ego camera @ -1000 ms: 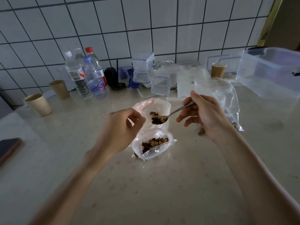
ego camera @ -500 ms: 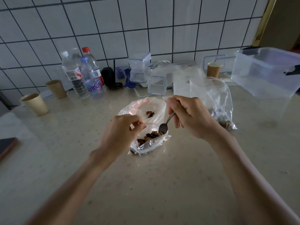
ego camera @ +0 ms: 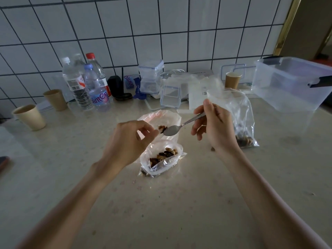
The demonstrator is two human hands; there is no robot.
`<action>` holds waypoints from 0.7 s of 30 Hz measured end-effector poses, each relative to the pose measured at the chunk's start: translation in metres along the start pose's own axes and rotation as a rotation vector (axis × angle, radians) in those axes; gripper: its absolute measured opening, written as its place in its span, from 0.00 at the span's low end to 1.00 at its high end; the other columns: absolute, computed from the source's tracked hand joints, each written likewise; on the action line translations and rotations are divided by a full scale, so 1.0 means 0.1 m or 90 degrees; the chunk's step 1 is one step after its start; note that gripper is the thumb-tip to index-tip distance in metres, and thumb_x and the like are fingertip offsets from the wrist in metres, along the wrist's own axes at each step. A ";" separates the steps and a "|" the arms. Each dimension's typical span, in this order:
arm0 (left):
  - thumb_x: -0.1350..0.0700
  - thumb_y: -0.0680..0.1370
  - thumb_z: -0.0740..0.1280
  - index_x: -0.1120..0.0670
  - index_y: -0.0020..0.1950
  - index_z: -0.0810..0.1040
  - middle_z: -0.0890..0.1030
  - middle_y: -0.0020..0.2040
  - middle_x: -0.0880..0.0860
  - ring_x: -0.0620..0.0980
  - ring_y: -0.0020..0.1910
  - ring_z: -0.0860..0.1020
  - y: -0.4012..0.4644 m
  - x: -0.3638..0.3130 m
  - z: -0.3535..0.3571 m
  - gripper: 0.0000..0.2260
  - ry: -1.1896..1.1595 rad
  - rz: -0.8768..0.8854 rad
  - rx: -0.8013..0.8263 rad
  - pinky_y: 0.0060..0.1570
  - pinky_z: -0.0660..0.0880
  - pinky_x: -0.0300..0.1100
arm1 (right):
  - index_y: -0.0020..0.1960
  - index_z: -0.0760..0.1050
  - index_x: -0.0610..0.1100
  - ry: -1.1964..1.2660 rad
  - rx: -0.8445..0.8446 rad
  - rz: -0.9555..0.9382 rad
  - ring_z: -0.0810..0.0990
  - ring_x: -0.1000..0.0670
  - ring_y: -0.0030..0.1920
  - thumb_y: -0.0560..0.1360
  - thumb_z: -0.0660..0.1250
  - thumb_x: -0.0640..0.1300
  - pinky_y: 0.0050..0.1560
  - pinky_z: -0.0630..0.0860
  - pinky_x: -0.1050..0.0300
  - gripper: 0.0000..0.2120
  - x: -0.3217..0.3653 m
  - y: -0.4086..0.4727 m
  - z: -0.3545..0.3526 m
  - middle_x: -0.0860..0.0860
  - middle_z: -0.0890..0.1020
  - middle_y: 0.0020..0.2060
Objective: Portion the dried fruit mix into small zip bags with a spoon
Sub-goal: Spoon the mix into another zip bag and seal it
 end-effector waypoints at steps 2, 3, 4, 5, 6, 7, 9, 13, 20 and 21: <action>0.44 0.76 0.75 0.43 0.45 0.84 0.82 0.37 0.39 0.39 0.33 0.79 0.09 -0.03 -0.03 0.05 -0.005 0.034 -0.049 0.35 0.77 0.40 | 0.49 0.78 0.37 0.054 -0.019 0.079 0.83 0.40 0.31 0.88 0.55 0.50 0.26 0.76 0.52 0.21 -0.10 0.01 -0.01 0.45 0.82 0.30; 0.45 0.76 0.75 0.47 0.46 0.85 0.82 0.38 0.40 0.39 0.33 0.78 0.15 -0.04 -0.04 0.06 0.000 0.042 -0.074 0.35 0.77 0.41 | 0.50 0.78 0.36 0.068 -0.017 0.104 0.84 0.41 0.33 0.88 0.55 0.49 0.26 0.78 0.52 0.21 -0.13 0.01 0.00 0.44 0.83 0.32; 0.46 0.76 0.75 0.50 0.48 0.85 0.81 0.39 0.42 0.39 0.34 0.77 0.20 -0.04 -0.05 0.08 0.010 0.045 -0.099 0.36 0.78 0.42 | 0.51 0.78 0.35 0.073 -0.010 0.117 0.85 0.41 0.34 0.88 0.55 0.49 0.27 0.79 0.52 0.21 -0.15 0.01 0.02 0.43 0.83 0.33; 0.45 0.76 0.75 0.52 0.49 0.84 0.81 0.41 0.45 0.41 0.36 0.77 0.25 -0.04 -0.05 0.11 0.018 0.047 -0.125 0.38 0.78 0.44 | 0.53 0.78 0.34 0.070 -0.002 0.123 0.86 0.42 0.36 0.88 0.55 0.48 0.28 0.80 0.53 0.20 -0.17 0.02 0.04 0.42 0.84 0.35; 0.44 0.76 0.75 0.54 0.51 0.84 0.81 0.43 0.48 0.45 0.39 0.78 0.30 -0.03 -0.04 0.14 0.024 0.046 -0.142 0.40 0.78 0.46 | 0.54 0.78 0.35 0.059 0.008 0.125 0.86 0.42 0.37 0.88 0.55 0.48 0.29 0.81 0.53 0.19 -0.19 0.01 0.07 0.41 0.84 0.37; 0.42 0.76 0.76 0.55 0.54 0.83 0.82 0.47 0.51 0.49 0.43 0.79 0.35 -0.02 -0.01 0.17 0.031 0.038 -0.142 0.44 0.79 0.48 | 0.54 0.77 0.35 0.040 0.017 0.124 0.86 0.43 0.38 0.88 0.56 0.48 0.30 0.82 0.53 0.18 -0.20 0.00 0.10 0.41 0.84 0.39; 0.39 0.76 0.74 0.55 0.62 0.80 0.82 0.56 0.53 0.53 0.53 0.80 0.47 0.05 0.11 0.24 0.073 -0.017 -0.072 0.55 0.78 0.53 | 0.55 0.78 0.38 -0.017 0.039 0.113 0.87 0.44 0.41 0.87 0.57 0.46 0.34 0.83 0.52 0.15 -0.24 -0.02 0.15 0.40 0.85 0.42; 0.39 0.75 0.73 0.53 0.70 0.75 0.81 0.66 0.54 0.55 0.62 0.79 0.62 0.31 0.43 0.29 0.128 -0.160 0.127 0.57 0.75 0.49 | 0.51 0.80 0.44 -0.070 0.073 0.105 0.87 0.46 0.45 0.86 0.60 0.42 0.37 0.84 0.53 0.11 -0.32 -0.04 0.22 0.41 0.86 0.46; 0.50 0.78 0.72 0.49 0.40 0.75 0.80 0.35 0.48 0.48 0.36 0.79 0.54 0.54 0.67 0.09 0.019 -0.172 0.123 0.35 0.72 0.42 | 0.55 0.81 0.43 -0.322 0.077 -0.066 0.85 0.53 0.43 0.86 0.59 0.41 0.39 0.83 0.54 0.11 -0.27 -0.04 0.25 0.49 0.85 0.43; 0.53 0.78 0.71 0.49 0.40 0.76 0.80 0.35 0.48 0.48 0.35 0.79 0.51 0.55 0.68 0.08 0.005 -0.162 0.110 0.35 0.72 0.42 | 0.56 0.81 0.41 -0.370 0.079 -0.106 0.84 0.53 0.42 0.86 0.58 0.42 0.41 0.82 0.53 0.12 -0.24 -0.06 0.27 0.49 0.85 0.42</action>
Point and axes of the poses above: each hand's wrist, its own y-axis towards the middle knuckle, its own z-axis out of the palm, x = y × z, the point moved 5 cm from there along y, towards the middle knuckle
